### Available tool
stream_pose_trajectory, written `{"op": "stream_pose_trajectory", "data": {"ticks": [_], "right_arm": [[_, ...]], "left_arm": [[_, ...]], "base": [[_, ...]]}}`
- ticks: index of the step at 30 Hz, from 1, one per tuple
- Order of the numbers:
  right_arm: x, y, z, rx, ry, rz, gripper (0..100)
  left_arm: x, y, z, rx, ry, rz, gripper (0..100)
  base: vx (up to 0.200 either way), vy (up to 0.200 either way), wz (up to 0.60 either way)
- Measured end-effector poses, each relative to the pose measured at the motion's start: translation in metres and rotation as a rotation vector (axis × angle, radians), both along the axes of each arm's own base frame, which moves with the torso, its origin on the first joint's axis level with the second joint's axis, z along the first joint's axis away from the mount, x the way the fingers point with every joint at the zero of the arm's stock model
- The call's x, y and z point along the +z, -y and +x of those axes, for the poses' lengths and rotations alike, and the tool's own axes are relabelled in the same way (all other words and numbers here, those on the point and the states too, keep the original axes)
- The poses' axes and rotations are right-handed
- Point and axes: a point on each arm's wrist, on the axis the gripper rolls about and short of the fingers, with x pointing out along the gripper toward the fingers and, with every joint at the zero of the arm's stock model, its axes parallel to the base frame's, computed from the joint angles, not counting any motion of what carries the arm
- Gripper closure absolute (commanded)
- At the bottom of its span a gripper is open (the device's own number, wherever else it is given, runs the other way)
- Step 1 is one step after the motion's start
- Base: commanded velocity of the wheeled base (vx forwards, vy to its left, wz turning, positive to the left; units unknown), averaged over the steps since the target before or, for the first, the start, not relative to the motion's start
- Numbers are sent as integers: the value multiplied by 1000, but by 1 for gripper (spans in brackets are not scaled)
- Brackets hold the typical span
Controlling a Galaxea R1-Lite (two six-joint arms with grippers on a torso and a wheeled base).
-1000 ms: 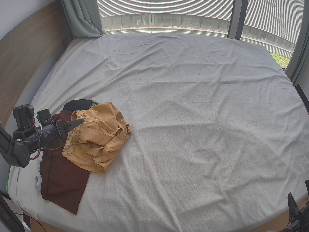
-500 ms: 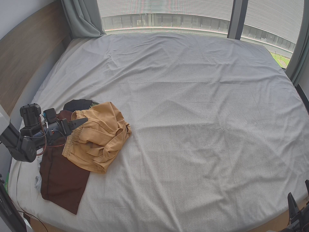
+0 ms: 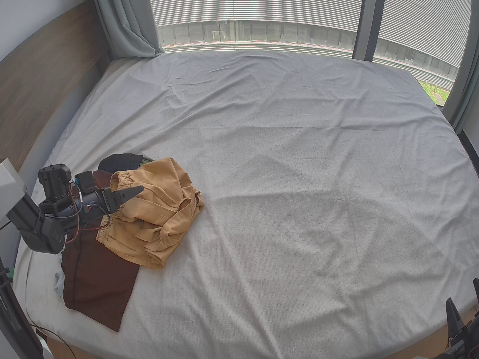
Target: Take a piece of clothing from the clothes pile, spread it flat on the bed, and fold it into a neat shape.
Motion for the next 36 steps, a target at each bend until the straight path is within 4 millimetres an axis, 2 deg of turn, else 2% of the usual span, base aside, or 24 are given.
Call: {"op": "stream_pose_trajectory", "data": {"ticks": [16,17,28,36], "right_arm": [[0,0,0,0,0,0,0],[0,0,0,0,0,0,0],[0,0,0,-1,0,0,0],[0,0,0,-1,1,0,0]], "left_arm": [[-11,9,11,-31,-5,-6,0],[-12,10,12,-31,-3,-7,100],[-18,9,14,-29,-17,-8,100],[-19,8,6,-23,-45,-29,100]], "base": [[0,0,0],[0,0,0],[0,0,0],[0,0,0]]}}
